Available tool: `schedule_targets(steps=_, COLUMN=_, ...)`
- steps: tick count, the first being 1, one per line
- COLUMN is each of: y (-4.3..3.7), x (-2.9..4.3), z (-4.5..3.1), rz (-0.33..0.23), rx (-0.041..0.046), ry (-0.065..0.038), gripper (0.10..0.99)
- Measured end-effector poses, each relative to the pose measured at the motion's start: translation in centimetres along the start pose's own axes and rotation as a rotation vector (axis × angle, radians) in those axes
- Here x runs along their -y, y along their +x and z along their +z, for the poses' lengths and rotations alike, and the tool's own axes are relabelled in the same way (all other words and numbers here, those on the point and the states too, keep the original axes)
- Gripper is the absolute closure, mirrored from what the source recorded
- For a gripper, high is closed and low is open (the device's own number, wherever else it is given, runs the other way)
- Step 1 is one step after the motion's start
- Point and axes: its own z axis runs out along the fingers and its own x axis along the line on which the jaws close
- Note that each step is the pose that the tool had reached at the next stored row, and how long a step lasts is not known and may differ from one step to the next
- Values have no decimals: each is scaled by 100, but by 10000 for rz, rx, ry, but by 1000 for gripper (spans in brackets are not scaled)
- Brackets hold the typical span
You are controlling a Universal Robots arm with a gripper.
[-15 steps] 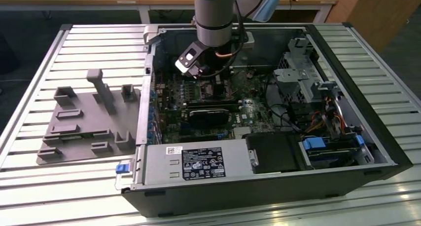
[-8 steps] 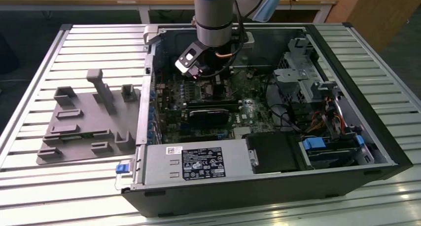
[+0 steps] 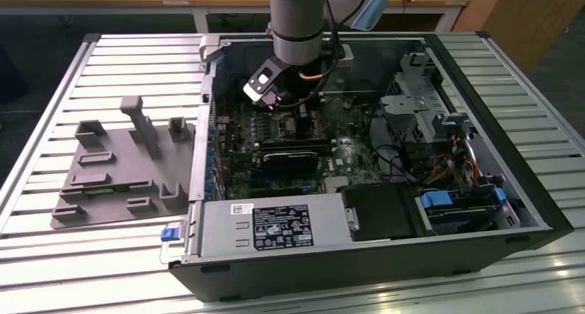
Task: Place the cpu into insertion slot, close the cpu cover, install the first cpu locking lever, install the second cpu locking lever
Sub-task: 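Place the cpu into insertion slot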
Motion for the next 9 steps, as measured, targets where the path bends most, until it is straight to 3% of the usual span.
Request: schedule_targets(steps=9, y=2, x=-3, z=-26, rz=1, rx=-8, ry=-5, gripper=549)
